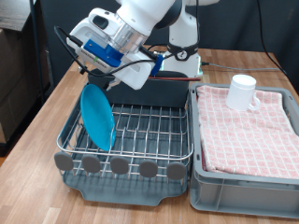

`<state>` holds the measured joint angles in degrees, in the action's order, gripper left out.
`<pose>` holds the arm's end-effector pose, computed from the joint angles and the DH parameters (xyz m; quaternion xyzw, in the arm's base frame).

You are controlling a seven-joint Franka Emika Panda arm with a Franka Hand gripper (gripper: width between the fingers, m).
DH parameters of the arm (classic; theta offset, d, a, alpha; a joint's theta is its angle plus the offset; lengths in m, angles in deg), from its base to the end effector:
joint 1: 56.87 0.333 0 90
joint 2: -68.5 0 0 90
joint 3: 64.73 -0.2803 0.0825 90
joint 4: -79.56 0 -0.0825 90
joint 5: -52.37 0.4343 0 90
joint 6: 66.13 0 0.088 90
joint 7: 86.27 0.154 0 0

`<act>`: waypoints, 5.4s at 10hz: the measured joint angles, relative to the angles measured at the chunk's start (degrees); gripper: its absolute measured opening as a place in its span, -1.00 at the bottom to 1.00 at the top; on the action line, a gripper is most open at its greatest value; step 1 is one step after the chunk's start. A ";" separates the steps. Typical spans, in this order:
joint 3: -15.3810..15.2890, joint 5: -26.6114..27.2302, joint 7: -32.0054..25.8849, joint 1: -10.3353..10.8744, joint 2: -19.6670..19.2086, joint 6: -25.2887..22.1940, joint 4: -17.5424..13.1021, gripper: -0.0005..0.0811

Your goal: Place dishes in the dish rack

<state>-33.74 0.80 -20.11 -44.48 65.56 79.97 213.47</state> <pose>0.5362 -0.1939 0.2182 0.8895 -0.3507 0.1799 0.2311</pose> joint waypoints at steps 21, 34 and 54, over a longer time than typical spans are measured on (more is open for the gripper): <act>-6.88 38.30 -31.21 3.15 11.41 -23.26 -6.47 0.98; -13.15 41.31 -36.22 7.17 16.91 -30.84 -6.47 0.98; -24.96 46.97 -32.54 10.39 15.48 -41.73 -14.03 0.98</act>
<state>-58.70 47.77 -52.64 -34.09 81.05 38.24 199.44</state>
